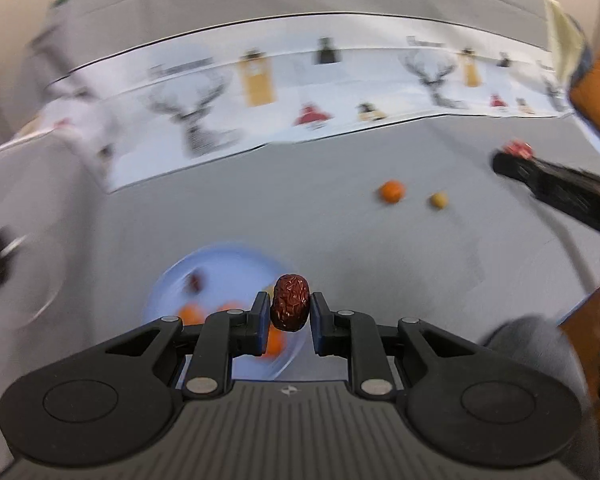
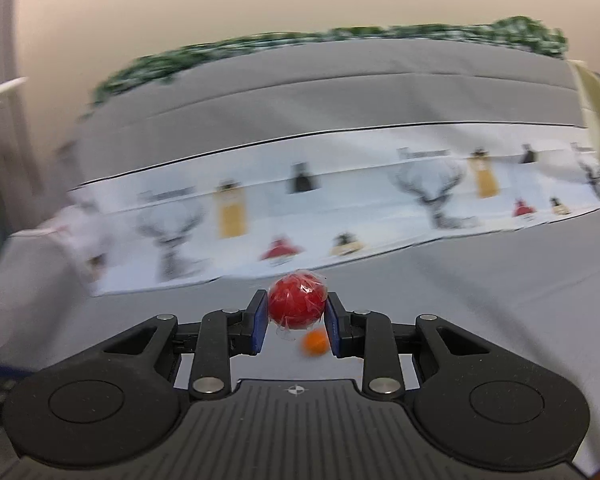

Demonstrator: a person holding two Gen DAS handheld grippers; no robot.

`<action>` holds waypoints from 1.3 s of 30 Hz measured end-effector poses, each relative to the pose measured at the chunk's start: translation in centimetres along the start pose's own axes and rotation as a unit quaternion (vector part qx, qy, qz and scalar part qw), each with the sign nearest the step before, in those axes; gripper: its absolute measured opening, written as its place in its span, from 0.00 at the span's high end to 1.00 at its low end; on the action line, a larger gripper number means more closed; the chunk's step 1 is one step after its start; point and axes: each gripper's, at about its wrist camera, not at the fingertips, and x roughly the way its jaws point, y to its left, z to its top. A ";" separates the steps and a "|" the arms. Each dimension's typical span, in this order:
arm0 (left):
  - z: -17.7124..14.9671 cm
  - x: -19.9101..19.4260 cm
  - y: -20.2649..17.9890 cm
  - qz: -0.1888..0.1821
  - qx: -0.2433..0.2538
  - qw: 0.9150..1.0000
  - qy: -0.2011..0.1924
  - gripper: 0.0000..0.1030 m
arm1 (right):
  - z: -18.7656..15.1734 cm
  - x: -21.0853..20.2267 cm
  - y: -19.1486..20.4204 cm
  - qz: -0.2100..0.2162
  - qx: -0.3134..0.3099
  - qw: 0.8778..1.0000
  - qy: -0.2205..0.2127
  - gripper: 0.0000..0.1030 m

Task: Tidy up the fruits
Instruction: 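Carry the jujube and red tomato over the plate and open both tools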

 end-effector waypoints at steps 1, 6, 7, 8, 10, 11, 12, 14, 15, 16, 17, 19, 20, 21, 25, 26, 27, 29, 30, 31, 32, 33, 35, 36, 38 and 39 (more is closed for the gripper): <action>-1.0 -0.9 0.8 0.010 -0.006 1.000 0.004 0.78 | -0.6 -1.3 1.2 0.014 -0.002 1.000 0.008 0.70; -5.9 -5.3 4.3 0.045 -0.034 0.998 0.004 0.78 | -4.0 -6.9 7.2 0.076 -0.015 0.995 0.060 0.70; -6.7 -6.1 4.8 0.047 -0.037 0.998 0.000 0.78 | -4.6 -7.8 8.2 0.085 -0.020 0.994 0.067 0.70; -7.5 -6.8 5.2 0.048 -0.041 0.998 -0.005 0.78 | -5.2 -8.7 9.2 0.091 -0.028 0.993 0.072 0.70; -9.0 -8.2 5.6 0.046 -0.044 0.998 -0.017 0.78 | -6.5 -10.4 11.2 0.096 -0.048 0.991 0.079 0.70; -9.6 -9.0 5.8 0.043 -0.046 0.998 -0.024 0.78 | -7.0 -11.1 12.0 0.099 -0.058 0.990 0.081 0.70; -9.9 -9.5 5.8 0.038 -0.046 0.998 -0.030 0.78 | -7.3 -11.6 12.7 0.098 -0.066 0.990 0.082 0.70; -10.4 -10.3 5.9 0.033 -0.049 0.997 -0.043 0.78 | -7.6 -12.5 13.8 0.092 -0.080 0.989 0.081 0.70; -10.5 -10.6 6.0 0.030 -0.051 0.997 -0.046 0.78 | -7.7 -13.1 14.3 0.091 -0.088 0.989 0.076 0.70; -10.4 -10.8 6.0 0.028 -0.054 0.997 -0.048 0.78 | -7.7 -13.7 14.6 0.089 -0.094 0.989 0.068 0.70; -10.5 -11.0 5.9 0.024 -0.057 0.997 -0.053 0.78 | -7.7 -14.5 14.8 0.088 -0.101 0.989 0.058 0.70; -10.7 -11.8 5.9 0.019 -0.060 0.996 -0.066 0.78 | -7.9 -15.6 15.3 0.081 -0.114 0.989 0.046 0.70; -10.8 -12.1 5.9 0.017 -0.062 0.995 -0.071 0.78 | -7.9 -15.9 15.4 0.080 -0.117 0.989 0.046 0.70; -10.9 -12.3 5.9 0.015 -0.063 0.995 -0.074 0.78 | -7.9 -16.1 15.5 0.078 -0.120 0.989 0.046 0.70; -11.1 -13.0 6.4 0.014 -0.069 0.994 -0.084 0.78 | -7.8 -16.6 15.9 0.077 -0.128 0.988 0.041 0.70; -11.1 -13.0 6.6 0.014 -0.070 0.994 -0.085 0.78 | -7.9 -16.6 16.0 0.078 -0.129 0.988 0.041 0.70; -11.2 -13.0 6.7 0.015 -0.071 0.994 -0.084 0.78 | -7.9 -16.6 16.1 0.079 -0.130 0.987 0.041 0.70; -11.3 -12.9 6.9 0.018 -0.073 0.994 -0.083 0.78 | -8.0 -16.3 16.2 0.081 -0.130 0.987 0.045 0.70; -11.3 -12.9 7.0 0.018 -0.073 0.994 -0.082 0.78 | -8.0 -16.1 16.2 0.081 -0.130 0.987 0.047 0.70; -11.3 -12.8 7.1 0.019 -0.074 0.994 -0.081 0.78 | -8.0 -16.0 16.2 0.081 -0.129 0.987 0.049 0.70; -11.3 -12.7 7.1 0.019 -0.074 0.994 -0.080 0.78 | -8.1 -15.9 16.2 0.082 -0.128 0.987 0.051 0.70; -11.2 -12.6 7.2 0.019 -0.074 0.994 -0.078 0.78 | -8.1 -15.8 16.2 0.082 -0.128 0.987 0.053 0.70; -11.1 -12.3 7.2 0.020 -0.074 0.994 -0.074 0.78 | -8.1 -15.5 16.2 0.083 -0.127 0.987 0.056 0.70; -11.1 -12.1 7.2 0.020 -0.074 0.994 -0.072 0.78 | -8.1 -15.3 16.1 0.084 -0.126 0.987 0.058 0.70; -10.9 -11.7 7.3 0.021 -0.073 0.995 -0.067 0.78 | -8.1 -14.9 16.1 0.084 -0.124 0.987 0.063 0.70; -10.8 -11.5 7.3 0.022 -0.072 0.995 -0.064 0.78 | -8.0 -14.7 15.9 0.084 -0.123 0.987 0.066 0.70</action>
